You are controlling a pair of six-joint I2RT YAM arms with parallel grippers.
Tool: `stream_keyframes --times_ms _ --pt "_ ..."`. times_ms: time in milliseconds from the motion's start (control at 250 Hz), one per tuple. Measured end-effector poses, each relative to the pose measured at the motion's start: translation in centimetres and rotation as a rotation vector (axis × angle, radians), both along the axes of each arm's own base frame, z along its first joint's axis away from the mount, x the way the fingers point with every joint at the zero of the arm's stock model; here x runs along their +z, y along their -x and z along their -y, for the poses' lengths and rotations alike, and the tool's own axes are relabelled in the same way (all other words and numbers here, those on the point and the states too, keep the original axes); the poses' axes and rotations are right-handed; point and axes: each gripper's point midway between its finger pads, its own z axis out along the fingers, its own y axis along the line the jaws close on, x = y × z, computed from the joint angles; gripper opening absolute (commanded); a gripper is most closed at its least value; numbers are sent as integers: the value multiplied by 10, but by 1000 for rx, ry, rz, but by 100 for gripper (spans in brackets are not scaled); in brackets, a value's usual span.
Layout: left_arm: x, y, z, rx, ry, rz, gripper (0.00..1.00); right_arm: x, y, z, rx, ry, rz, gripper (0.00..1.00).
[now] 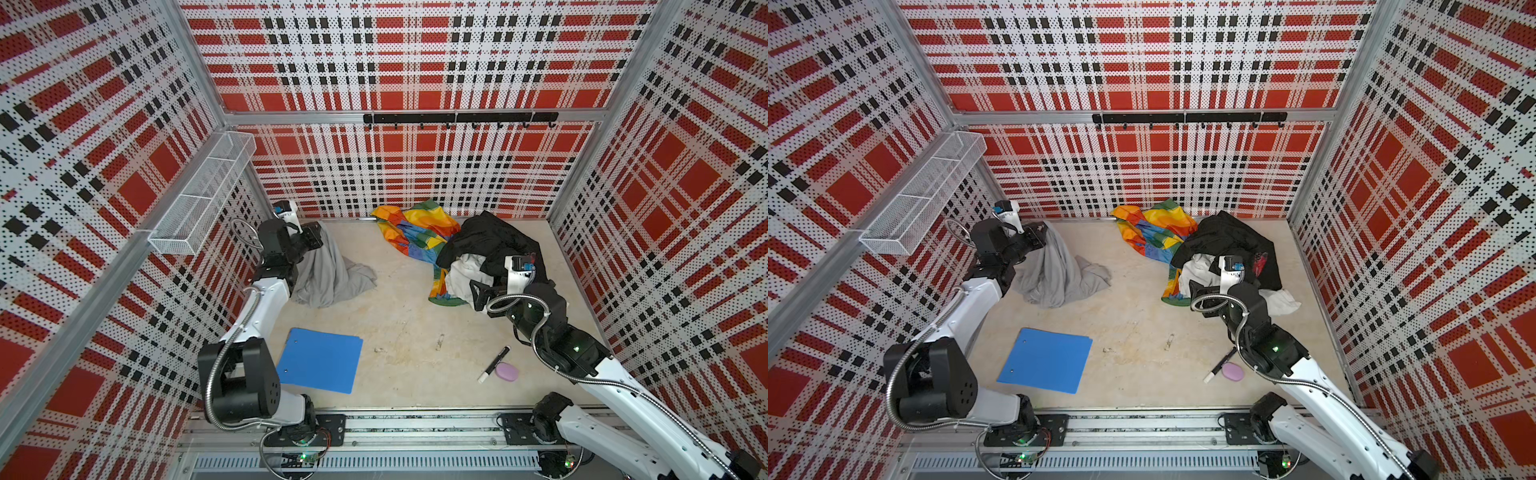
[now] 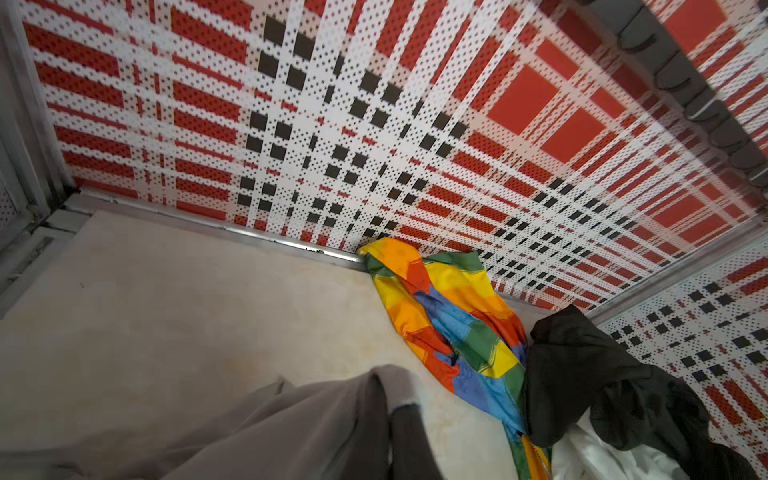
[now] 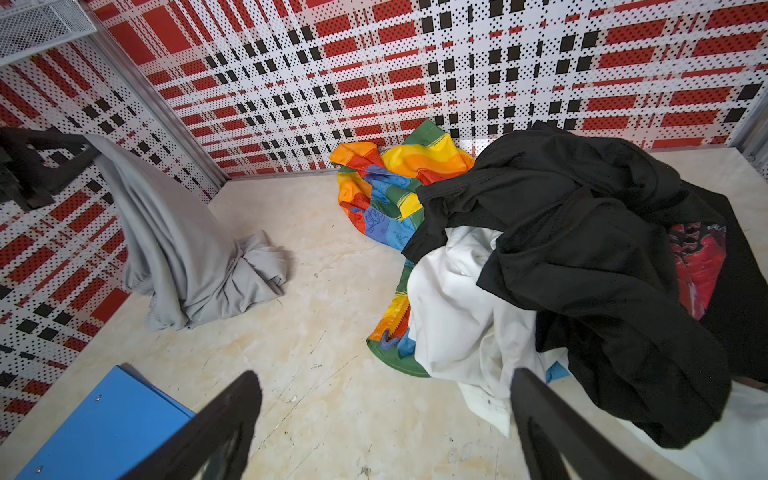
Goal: Pick out a specific cloth from the pile
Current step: 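Carry the grey cloth with the left gripper beside the blue folder and lower it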
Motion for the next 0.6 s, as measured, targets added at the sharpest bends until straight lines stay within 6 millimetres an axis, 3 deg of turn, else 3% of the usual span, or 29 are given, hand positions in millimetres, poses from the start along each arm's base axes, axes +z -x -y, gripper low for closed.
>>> stream_keyframes --times_ms 288,408,444,600 --pt "-41 1 -2 41 8 -51 0 0 2 2 -1 -5 5 100" --pt "-82 21 5 62 14 -129 0 -6 3 2 -3 4 -6 100" --pt "-96 29 8 66 14 -159 8 -8 2 3 -4 7 -9 100" --pt "-129 55 12 91 14 -233 68 -13 2 3 -7 15 -16 100"
